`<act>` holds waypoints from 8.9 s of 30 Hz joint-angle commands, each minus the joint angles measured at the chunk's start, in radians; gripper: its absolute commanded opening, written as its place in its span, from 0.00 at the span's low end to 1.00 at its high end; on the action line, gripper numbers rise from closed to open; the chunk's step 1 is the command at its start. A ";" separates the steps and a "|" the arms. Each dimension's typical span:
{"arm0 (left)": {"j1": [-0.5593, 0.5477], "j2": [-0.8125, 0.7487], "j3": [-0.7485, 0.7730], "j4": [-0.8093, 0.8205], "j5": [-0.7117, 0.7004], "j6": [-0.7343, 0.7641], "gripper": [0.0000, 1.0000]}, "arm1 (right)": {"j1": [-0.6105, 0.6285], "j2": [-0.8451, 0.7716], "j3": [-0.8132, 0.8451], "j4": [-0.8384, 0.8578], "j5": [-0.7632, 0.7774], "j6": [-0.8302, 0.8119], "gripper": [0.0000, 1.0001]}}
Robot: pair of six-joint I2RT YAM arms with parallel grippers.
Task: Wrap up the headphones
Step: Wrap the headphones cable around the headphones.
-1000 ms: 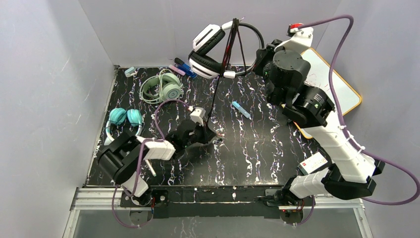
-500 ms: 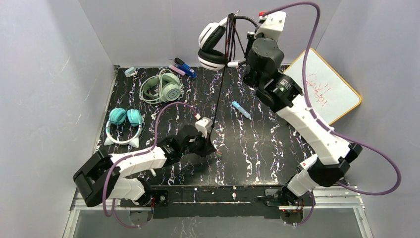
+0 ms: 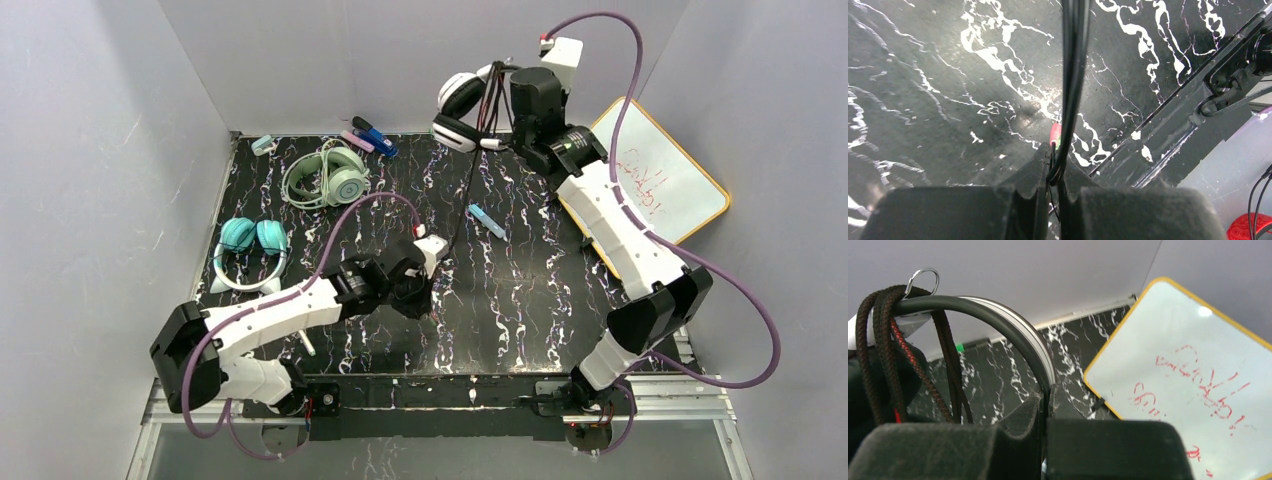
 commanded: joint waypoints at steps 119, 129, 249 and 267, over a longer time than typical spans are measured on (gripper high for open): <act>0.307 0.293 -0.144 0.450 0.710 -0.298 0.00 | 0.281 -0.877 -1.411 0.592 -0.728 0.395 0.01; 0.262 0.535 -0.006 0.366 0.715 -0.158 0.00 | 0.282 -0.998 -1.627 0.681 -0.706 0.315 0.01; 0.439 0.024 -0.152 1.479 0.379 -0.070 0.50 | 0.281 -0.591 -0.300 -0.084 -0.647 0.737 0.01; 0.443 0.117 -0.128 1.506 0.403 -0.228 0.00 | 0.281 -0.609 -0.406 -0.041 -0.442 0.822 0.01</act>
